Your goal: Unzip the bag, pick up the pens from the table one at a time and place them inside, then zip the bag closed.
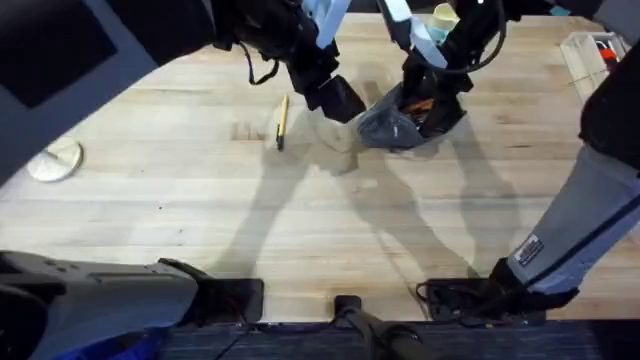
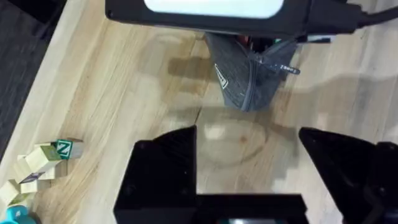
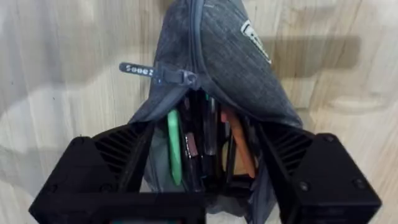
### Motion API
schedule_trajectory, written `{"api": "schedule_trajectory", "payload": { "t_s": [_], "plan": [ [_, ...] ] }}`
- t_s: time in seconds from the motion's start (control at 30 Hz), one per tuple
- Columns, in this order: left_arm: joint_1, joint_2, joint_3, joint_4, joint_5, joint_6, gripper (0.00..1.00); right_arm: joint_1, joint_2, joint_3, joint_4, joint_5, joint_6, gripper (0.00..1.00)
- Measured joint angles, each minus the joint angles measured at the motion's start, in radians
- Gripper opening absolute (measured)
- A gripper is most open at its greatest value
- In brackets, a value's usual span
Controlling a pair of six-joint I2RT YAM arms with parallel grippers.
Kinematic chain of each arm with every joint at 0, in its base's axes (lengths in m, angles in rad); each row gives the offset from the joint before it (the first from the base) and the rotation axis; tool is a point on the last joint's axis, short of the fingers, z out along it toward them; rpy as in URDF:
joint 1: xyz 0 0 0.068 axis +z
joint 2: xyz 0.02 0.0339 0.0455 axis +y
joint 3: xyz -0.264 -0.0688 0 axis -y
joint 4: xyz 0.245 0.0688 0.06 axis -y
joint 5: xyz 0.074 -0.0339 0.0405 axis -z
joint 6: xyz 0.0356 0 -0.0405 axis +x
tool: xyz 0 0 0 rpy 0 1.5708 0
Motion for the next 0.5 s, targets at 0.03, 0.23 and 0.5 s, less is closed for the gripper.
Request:
{"api": "schedule_trajectory", "payload": {
  "t_s": [0.03,0.23,0.5],
  "plan": [
    [0.0,0.0,0.0,0.0,0.0,0.0,0.993,0.0,0.0,0.0,0.0,0.0,0.0,0.996],
    [0.0,0.0,0.0,0.0,0.002,0.0,0.993,0.0,0.0,0.0,0.0,0.0,0.0,0.996],
    [0.0,0.0,0.0,0.0,0.002,0.0,0.993,0.0,0.0,0.0,-0.01,0.0,0.012,0.996]
  ]
}}
